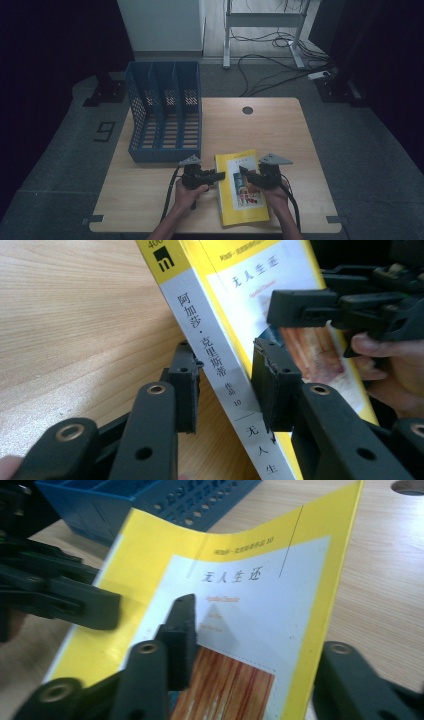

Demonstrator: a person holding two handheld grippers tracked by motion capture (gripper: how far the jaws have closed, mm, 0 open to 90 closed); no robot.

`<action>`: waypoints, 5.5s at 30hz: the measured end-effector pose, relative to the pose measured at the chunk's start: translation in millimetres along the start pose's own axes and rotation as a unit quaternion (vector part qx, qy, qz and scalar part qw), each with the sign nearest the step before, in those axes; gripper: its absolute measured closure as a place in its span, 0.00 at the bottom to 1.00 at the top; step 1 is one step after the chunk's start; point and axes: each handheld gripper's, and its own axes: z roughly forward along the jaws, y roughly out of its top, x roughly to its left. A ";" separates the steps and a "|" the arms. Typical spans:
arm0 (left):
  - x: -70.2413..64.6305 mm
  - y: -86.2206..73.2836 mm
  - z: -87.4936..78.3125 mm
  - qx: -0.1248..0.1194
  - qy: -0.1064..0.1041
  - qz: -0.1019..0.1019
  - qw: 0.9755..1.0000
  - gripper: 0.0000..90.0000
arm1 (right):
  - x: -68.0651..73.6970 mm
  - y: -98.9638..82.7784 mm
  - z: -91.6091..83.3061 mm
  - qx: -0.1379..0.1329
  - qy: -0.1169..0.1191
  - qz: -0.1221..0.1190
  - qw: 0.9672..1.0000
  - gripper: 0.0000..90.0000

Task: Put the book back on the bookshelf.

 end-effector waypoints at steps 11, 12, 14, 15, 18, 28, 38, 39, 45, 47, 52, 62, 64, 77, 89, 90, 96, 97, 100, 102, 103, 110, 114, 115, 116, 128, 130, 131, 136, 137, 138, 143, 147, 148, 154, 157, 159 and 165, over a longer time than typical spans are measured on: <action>-6.7 3.3 -5.7 -0.010 -0.003 0.013 1.000 0.75 | -6.7 -1.7 2.5 0.008 -0.036 0.031 0.999 0.32; -6.7 3.3 -5.7 -0.010 -0.003 0.013 1.000 0.75 | -6.7 -1.7 2.5 0.008 -0.036 0.031 0.999 0.32; -8.9 4.2 -7.3 -0.013 -0.003 0.020 1.000 0.75 | -9.4 -1.6 2.5 0.012 -0.050 0.044 0.998 0.26; -9.7 4.4 -7.7 -0.014 -0.002 0.022 1.000 0.75 | -10.5 -1.7 2.5 0.013 -0.047 0.048 0.998 0.25; -11.3 4.7 -8.5 -0.015 -0.002 0.025 1.000 0.75 | -11.4 -1.7 2.8 0.015 -0.042 0.054 0.998 0.24; -20.3 7.1 -12.2 -0.020 0.002 0.060 0.998 0.75 | -13.3 -2.3 4.6 0.008 0.010 0.074 0.997 0.21; -21.6 7.2 -12.5 -0.020 0.002 0.065 0.998 0.75 | -14.9 -3.8 7.8 0.007 0.029 0.083 0.996 0.16; -21.5 7.2 -12.6 -0.020 0.002 0.064 0.998 0.75 | -14.8 -3.9 8.0 0.007 0.029 0.084 0.996 0.16; -23.0 8.4 -16.0 -0.027 -0.005 0.062 0.998 0.76 | -13.3 -2.4 3.7 0.000 0.027 0.080 0.996 0.19; -25.7 10.0 -19.2 -0.033 -0.009 0.065 0.997 0.77 | -11.5 -0.5 0.3 -0.009 0.026 0.077 0.997 0.20; -36.3 14.4 -26.8 -0.044 -0.007 0.089 0.995 0.79 | -2.8 7.3 -9.9 -0.024 0.019 0.057 0.998 0.20; -41.1 17.5 -32.7 -0.050 -0.016 0.097 0.994 0.80 | 8.5 13.4 -19.7 -0.046 -0.002 0.032 0.998 0.23; -43.0 18.3 -34.5 -0.053 -0.021 0.101 0.993 0.80 | 10.6 14.7 -22.7 -0.055 -0.002 0.028 0.998 0.24; -55.0 21.1 -43.7 -0.071 -0.021 0.140 0.987 0.83 | 24.8 24.6 -43.5 -0.104 -0.014 0.000 0.994 0.27; -58.0 20.6 -44.4 -0.072 -0.017 0.151 0.986 0.83 | 26.5 24.8 -45.2 -0.104 -0.016 -0.004 0.994 0.27; -58.0 20.6 -44.4 -0.072 -0.017 0.151 0.986 0.83 | 26.5 24.8 -45.2 -0.104 -0.016 -0.004 0.994 0.27; -58.9 21.2 -45.1 -0.070 -0.017 0.155 0.985 0.82 | 28.8 26.2 -49.1 -0.112 -0.019 -0.013 0.993 0.28; -58.6 21.3 -45.1 -0.070 -0.017 0.154 0.985 0.82 | 29.0 26.2 -49.1 -0.112 -0.019 -0.014 0.993 0.28; -57.9 21.4 -45.1 -0.071 -0.016 0.152 0.986 0.82 | 29.1 25.8 -48.7 -0.114 -0.015 -0.016 0.993 0.29; -58.7 21.4 -45.4 -0.074 -0.016 0.152 0.985 0.81 | 29.3 25.7 -48.8 -0.115 -0.009 -0.018 0.993 0.30; -59.1 21.6 -45.8 -0.074 -0.020 0.152 0.985 0.81 | 29.8 25.7 -48.7 -0.116 -0.007 -0.023 0.993 0.31; -61.7 20.9 -46.2 -0.075 -0.017 0.160 0.984 0.82 | 29.7 25.7 -49.2 -0.117 -0.002 -0.027 0.993 0.31; -62.0 20.8 -45.9 -0.076 -0.017 0.160 0.984 0.82 | 28.8 25.4 -48.6 -0.118 0.000 -0.025 0.993 0.30; -61.9 20.8 -45.8 -0.076 -0.016 0.160 0.984 0.82 | 28.7 25.4 -48.3 -0.118 0.001 -0.024 0.993 0.29; -61.9 20.8 -45.7 -0.076 -0.017 0.159 0.984 0.82 | 28.5 25.3 -48.1 -0.118 0.002 -0.023 0.993 0.28; -63.6 20.3 -46.2 -0.075 -0.020 0.167 0.983 0.83 | 22.3 25.3 -49.1 -0.122 0.001 -0.009 0.993 0.19; -67.0 19.8 -46.2 -0.075 -0.019 0.174 0.982 0.83 | 22.3 25.6 -48.7 -0.119 0.008 -0.007 0.993 0.17; -71.1 19.6 -46.1 -0.073 -0.018 0.187 0.979 0.83 | 23.8 26.0 -48.9 -0.118 0.015 -0.012 0.993 0.17; -72.4 19.5 -46.3 -0.072 -0.019 0.191 0.979 0.83 | 28.8 27.4 -50.0 -0.119 0.026 -0.023 0.992 0.16; -72.3 19.5 -46.3 -0.072 -0.019 0.191 0.979 0.83 | 28.7 27.3 -50.0 -0.119 0.026 -0.024 0.992 0.16; -72.3 19.5 -46.3 -0.072 -0.019 0.191 0.979 0.83 | 28.7 27.3 -50.0 -0.119 0.026 -0.024 0.992 0.16; -74.7 18.8 -46.8 -0.075 -0.011 0.196 0.978 0.83 | 30.6 28.4 -53.6 -0.118 0.015 -0.028 0.993 0.23; -80.9 19.4 -49.5 -0.082 -0.009 0.216 0.973 0.83 | 39.8 31.6 -60.8 -0.129 -0.008 -0.045 0.991 0.22; -81.2 19.5 -50.2 -0.084 -0.009 0.218 0.972 0.83 | 40.8 31.9 -62.5 -0.132 -0.009 -0.046 0.990 0.22; -74.5 21.3 -51.1 -0.080 -0.014 0.207 0.975 0.83 | 39.4 29.9 -61.9 -0.143 -0.005 -0.046 0.989 0.27; -70.5 23.1 -51.0 -0.076 -0.023 0.195 0.978 0.81 | 38.2 29.7 -61.0 -0.143 0.002 -0.048 0.989 0.28; -69.3 23.7 -50.4 -0.074 -0.036 0.190 0.978 0.79 | 38.9 29.7 -61.1 -0.144 0.005 -0.048 0.988 0.28; -72.3 23.3 -48.0 -0.076 -0.038 0.188 0.979 0.71 | 42.0 30.8 -63.7 -0.144 0.008 -0.060 0.988 0.29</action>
